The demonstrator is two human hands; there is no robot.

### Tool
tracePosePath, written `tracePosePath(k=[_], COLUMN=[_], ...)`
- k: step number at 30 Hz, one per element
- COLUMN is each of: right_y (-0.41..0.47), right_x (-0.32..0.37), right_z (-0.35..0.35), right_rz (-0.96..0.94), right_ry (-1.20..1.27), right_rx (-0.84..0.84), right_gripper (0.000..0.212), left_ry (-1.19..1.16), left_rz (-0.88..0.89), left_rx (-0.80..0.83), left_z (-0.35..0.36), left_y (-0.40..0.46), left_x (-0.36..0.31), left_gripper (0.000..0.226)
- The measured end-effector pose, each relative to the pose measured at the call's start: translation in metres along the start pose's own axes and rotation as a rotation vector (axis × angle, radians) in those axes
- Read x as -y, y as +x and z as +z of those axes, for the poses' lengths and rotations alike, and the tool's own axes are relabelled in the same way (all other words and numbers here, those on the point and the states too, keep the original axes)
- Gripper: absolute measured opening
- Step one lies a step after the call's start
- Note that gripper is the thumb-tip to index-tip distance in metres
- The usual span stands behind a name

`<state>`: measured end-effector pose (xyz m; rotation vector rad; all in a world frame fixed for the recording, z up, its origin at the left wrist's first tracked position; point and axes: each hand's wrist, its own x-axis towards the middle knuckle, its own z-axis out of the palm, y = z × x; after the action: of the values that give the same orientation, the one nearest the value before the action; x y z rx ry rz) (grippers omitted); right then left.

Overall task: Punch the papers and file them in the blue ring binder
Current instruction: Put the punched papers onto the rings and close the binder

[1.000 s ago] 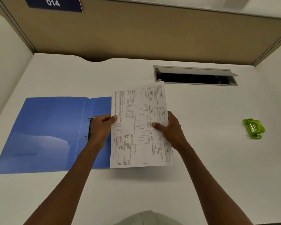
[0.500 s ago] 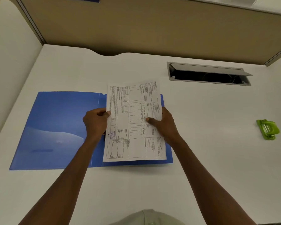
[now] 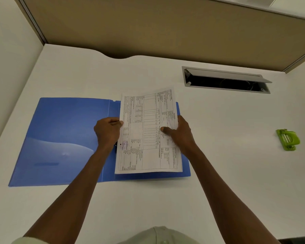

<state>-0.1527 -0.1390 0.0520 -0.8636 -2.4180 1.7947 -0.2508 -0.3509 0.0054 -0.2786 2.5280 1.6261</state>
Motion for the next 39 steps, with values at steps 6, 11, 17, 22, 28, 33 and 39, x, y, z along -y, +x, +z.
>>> tracePosePath(k=[6, 11, 17, 22, 28, 33, 39], right_y=[0.003, 0.006, 0.010, 0.011, 0.016, 0.024, 0.020], right_x=[0.002, 0.005, 0.006, 0.005, 0.002, -0.012, -0.023], right_z=[0.001, -0.001, -0.006, -0.009, -0.004, 0.001, 0.006], right_rz=[0.016, 0.028, 0.025, 0.027, 0.008, 0.045, 0.057], right_ry=[-0.013, -0.016, -0.082, -0.144, -0.213, -0.268, -0.682], right_rx=[-0.012, 0.002, -0.004, -0.012, -0.017, -0.031, -0.167], right_gripper=[0.043, 0.039, 0.038, 0.037, 0.043, 0.042, 0.045], left_ry=[-0.028, -0.063, -0.032, 0.209, 0.473, 0.485, 0.330], left_rz=[-0.042, -0.117, -0.100, -0.047, 0.094, 0.136, 0.101], left_rx=[-0.125, -0.181, -0.073, 0.240, 0.407, 0.323, 0.214], left_z=[0.011, 0.020, 0.016, -0.002, -0.022, -0.022, -0.028], left_y=[-0.005, -0.007, -0.012, -0.012, -0.001, -0.009, -0.022], left_x=[-0.002, -0.002, 0.006, 0.014, 0.013, 0.017, 0.024], left_gripper=[0.016, 0.013, 0.019, 0.027, 0.028, 0.026, 0.021])
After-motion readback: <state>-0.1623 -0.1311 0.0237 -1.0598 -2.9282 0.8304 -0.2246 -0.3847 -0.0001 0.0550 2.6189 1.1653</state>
